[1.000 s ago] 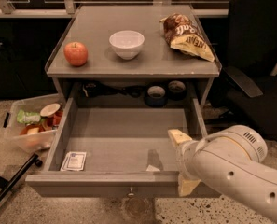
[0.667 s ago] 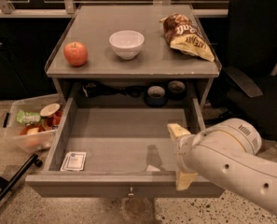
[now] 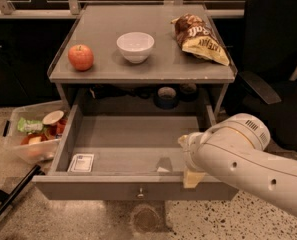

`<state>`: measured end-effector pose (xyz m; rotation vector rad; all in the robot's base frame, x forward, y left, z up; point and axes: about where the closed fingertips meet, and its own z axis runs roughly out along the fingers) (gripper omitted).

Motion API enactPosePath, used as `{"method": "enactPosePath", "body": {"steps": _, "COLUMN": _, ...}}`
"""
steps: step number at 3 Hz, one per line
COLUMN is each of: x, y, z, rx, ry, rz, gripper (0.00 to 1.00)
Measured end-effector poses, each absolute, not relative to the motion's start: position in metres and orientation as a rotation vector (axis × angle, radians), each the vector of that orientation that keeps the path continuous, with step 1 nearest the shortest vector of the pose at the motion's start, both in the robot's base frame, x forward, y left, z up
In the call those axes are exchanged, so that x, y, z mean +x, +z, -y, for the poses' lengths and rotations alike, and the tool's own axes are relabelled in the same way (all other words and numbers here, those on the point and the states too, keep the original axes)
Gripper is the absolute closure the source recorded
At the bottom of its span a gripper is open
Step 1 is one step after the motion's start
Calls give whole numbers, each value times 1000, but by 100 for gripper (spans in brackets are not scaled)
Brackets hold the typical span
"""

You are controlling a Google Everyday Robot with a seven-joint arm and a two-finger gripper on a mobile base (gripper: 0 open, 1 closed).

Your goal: Close top drawer

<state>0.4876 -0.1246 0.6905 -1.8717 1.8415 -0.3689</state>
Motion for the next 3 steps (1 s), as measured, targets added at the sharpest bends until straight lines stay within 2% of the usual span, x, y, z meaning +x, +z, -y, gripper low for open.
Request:
{"method": "enactPosePath", "body": {"steps": 2, "x": 504, "y": 694, "z": 119, "rx": -1806, "ry": -362, "rz": -1870, "gripper": 89}}
{"method": "enactPosePath", "body": {"steps": 3, "x": 525, "y": 703, "z": 113, "rx": -1679, "ry": -360, "rz": -1902, "gripper": 100}}
